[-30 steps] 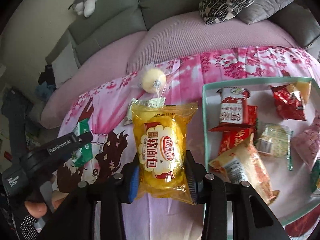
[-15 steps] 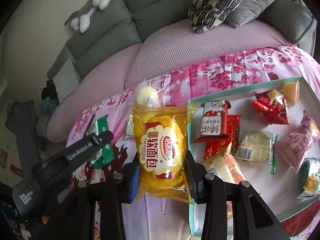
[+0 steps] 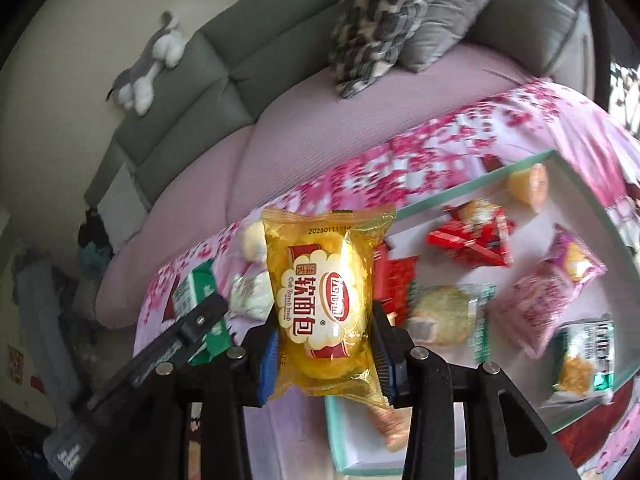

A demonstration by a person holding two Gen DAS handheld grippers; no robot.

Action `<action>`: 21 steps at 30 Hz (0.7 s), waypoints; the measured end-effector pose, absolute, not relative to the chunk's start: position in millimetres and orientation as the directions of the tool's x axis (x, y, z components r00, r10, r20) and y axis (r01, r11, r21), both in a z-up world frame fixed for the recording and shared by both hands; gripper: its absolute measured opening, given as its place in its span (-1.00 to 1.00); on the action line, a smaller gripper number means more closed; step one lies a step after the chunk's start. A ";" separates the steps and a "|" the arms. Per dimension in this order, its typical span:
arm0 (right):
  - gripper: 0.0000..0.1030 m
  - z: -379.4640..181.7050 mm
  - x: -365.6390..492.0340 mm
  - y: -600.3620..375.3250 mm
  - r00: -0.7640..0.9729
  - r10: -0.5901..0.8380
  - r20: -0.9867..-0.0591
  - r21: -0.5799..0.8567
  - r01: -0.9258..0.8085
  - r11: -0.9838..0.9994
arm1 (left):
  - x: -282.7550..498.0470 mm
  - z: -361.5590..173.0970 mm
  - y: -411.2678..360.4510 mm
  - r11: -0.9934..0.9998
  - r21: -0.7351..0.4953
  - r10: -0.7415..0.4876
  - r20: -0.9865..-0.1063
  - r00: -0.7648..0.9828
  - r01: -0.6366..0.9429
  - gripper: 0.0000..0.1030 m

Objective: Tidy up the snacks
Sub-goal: 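Carry both packets into the tray and open both tools to release them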

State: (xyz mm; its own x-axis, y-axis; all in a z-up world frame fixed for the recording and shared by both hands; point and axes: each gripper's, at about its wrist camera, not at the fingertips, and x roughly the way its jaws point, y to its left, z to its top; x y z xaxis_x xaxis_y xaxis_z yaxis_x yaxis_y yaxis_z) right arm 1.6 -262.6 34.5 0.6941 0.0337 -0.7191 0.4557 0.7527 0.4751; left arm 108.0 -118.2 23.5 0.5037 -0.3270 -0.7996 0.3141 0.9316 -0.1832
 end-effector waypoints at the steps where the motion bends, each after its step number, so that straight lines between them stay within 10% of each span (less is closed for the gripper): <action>1: -0.18 34.2 -2.8 -272.0 0.692 0.014 -0.721 0.475 0.480 0.738 | 104.1 24.4 -125.4 0.924 -0.182 -0.339 -0.797 0.499 0.337 -0.20; 21: -0.17 3.3 -53.0 -367.8 0.598 -0.145 -0.788 0.442 0.714 0.543 | 45.8 -1.5 -238.7 0.761 -0.112 -0.441 -0.811 0.384 0.639 -0.20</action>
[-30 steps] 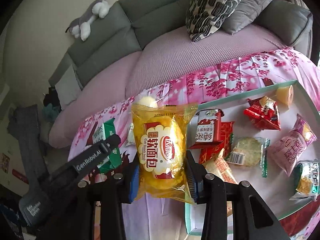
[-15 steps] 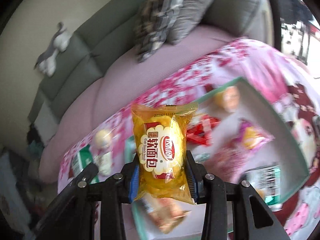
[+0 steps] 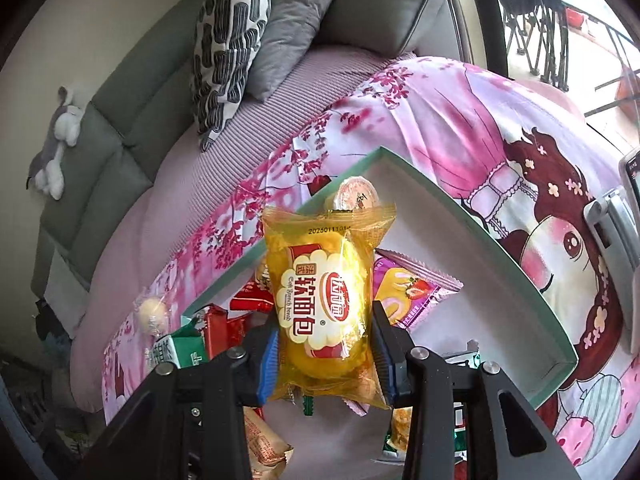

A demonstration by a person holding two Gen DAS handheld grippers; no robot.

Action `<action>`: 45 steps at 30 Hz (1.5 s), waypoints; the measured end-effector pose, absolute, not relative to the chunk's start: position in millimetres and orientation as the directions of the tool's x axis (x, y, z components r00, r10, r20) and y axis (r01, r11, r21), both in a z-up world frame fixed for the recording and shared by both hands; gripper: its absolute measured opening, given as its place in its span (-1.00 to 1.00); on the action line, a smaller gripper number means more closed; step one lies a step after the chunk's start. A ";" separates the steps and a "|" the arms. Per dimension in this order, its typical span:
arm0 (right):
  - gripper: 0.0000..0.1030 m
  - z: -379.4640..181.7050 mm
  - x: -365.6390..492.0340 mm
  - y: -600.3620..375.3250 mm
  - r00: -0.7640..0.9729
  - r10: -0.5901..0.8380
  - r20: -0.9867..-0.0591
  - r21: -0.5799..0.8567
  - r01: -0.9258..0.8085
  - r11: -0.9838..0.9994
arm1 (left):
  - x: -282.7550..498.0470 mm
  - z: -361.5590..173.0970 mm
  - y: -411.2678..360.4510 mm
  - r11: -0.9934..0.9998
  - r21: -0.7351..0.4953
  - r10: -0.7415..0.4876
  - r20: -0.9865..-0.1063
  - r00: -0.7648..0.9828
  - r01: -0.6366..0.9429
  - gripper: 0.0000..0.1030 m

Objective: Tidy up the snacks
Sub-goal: 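Carry both packets into the tray and open both tools to release them, then move both tools back toward the remaining snacks on the bedspread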

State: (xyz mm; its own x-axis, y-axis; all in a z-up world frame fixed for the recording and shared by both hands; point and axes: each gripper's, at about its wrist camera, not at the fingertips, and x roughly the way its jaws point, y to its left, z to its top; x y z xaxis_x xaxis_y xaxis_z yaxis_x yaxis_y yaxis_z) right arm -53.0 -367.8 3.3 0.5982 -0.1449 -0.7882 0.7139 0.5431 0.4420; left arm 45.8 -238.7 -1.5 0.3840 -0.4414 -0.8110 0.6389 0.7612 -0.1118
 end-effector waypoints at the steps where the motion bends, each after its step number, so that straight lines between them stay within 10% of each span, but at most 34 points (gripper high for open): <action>1: -0.17 2.8 -52.2 -367.3 0.598 -0.145 -0.788 0.441 0.714 0.544 | 46.1 -2.5 -239.3 0.760 -0.113 -0.443 -0.811 0.383 0.640 -0.20; 19: -0.13 6.8 -47.1 -360.1 0.589 -0.146 -0.795 0.423 0.710 0.564 | 48.4 0.0 -237.5 0.766 -0.130 -0.441 -0.820 0.366 0.630 0.04; 45: 1.00 21.4 -44.3 -347.2 0.611 -0.175 -0.772 0.400 0.682 0.613 | 96.0 3.5 -156.0 0.946 -0.158 -0.281 -0.836 0.471 0.282 0.68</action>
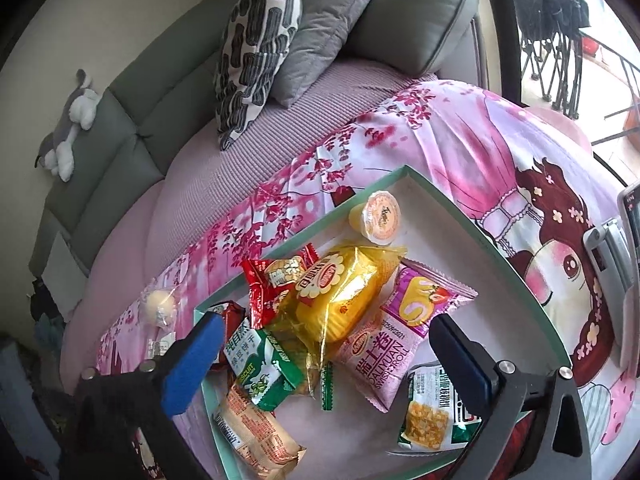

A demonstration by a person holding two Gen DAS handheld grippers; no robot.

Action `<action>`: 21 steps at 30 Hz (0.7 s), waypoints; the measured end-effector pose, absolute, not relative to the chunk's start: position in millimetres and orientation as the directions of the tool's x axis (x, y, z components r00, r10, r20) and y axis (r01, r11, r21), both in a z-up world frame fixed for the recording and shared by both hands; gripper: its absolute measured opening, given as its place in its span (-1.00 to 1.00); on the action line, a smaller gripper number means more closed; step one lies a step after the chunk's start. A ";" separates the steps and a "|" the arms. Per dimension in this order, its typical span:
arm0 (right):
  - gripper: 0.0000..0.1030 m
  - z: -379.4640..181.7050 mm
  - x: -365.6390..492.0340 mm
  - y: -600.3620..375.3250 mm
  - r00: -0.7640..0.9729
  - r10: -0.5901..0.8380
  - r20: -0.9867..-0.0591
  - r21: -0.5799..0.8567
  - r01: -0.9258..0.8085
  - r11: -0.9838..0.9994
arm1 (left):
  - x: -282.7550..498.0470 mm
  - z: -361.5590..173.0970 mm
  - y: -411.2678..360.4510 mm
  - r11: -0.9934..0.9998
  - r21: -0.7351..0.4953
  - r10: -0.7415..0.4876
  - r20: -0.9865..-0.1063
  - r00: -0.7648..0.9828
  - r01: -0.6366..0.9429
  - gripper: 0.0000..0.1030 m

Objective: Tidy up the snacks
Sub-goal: 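Move both tools back toward the remaining snacks on the bedspread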

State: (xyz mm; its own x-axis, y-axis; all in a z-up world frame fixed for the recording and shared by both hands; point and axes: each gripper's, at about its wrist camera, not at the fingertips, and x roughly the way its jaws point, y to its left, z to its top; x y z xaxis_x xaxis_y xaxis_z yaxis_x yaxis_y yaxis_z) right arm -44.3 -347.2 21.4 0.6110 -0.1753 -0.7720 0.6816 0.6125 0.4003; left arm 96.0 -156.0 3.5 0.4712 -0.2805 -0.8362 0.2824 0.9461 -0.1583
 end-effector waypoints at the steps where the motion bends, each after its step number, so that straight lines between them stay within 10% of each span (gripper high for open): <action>1: 1.00 21.1 -43.0 -346.4 0.610 -0.173 -0.773 0.397 0.679 0.618 | 99.7 1.3 -149.3 0.954 -0.160 -0.266 -0.839 0.474 0.253 0.70; 21: 1.00 32.5 -13.6 -302.7 0.649 -0.115 -0.752 0.377 0.566 0.733 | 137.0 -12.9 -54.7 0.980 -0.188 -0.126 -0.847 0.517 -0.069 1.00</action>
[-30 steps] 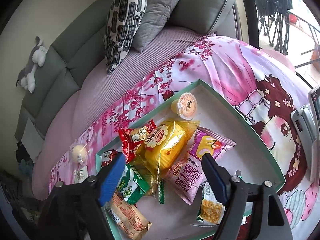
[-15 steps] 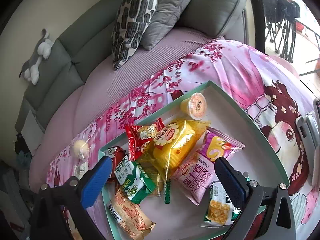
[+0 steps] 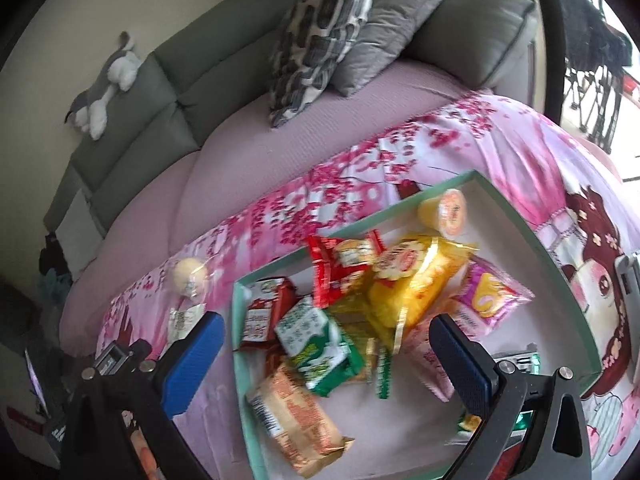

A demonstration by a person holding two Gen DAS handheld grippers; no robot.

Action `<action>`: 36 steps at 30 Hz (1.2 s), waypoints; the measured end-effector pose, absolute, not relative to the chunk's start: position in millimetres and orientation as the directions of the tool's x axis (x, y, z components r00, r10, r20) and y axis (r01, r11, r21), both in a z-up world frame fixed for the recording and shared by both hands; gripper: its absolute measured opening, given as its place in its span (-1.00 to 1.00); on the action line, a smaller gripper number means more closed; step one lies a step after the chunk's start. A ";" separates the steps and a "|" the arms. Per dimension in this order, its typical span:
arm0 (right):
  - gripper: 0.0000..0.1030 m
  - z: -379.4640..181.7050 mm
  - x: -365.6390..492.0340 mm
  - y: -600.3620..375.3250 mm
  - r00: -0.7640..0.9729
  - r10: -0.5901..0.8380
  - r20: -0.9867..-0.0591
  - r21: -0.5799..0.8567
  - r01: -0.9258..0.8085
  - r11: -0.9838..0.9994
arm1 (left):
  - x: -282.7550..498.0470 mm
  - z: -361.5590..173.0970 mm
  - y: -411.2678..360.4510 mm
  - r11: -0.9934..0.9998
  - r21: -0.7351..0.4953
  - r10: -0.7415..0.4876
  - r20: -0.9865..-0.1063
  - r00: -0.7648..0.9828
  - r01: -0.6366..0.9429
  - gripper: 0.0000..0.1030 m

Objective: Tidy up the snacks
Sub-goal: 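Move both tools back toward the remaining snacks on the bedspread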

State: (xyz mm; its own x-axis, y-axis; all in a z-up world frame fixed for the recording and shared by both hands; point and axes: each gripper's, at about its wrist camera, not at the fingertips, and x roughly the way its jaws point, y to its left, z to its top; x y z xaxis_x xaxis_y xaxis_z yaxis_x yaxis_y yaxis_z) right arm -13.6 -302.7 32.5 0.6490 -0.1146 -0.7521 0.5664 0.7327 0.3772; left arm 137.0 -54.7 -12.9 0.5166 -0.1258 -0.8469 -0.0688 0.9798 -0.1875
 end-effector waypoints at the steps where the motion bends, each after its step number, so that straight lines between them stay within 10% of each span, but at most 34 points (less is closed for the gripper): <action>1: 1.00 33.6 -11.4 -298.5 0.652 -0.108 -0.750 0.377 0.556 0.741 | 137.8 -12.7 -51.4 0.980 -0.185 -0.119 -0.848 0.517 -0.079 1.00; 22: 1.00 33.6 22.3 -231.8 0.664 0.014 -0.748 0.357 0.384 0.852 | 152.4 1.2 -9.5 0.998 0.004 0.041 -0.830 0.556 -0.068 1.00; 36: 1.00 32.9 75.4 -219.1 0.674 0.032 -0.738 0.349 0.341 0.873 | 204.3 -9.6 -8.5 0.997 -0.066 -0.082 -0.864 0.497 0.051 1.00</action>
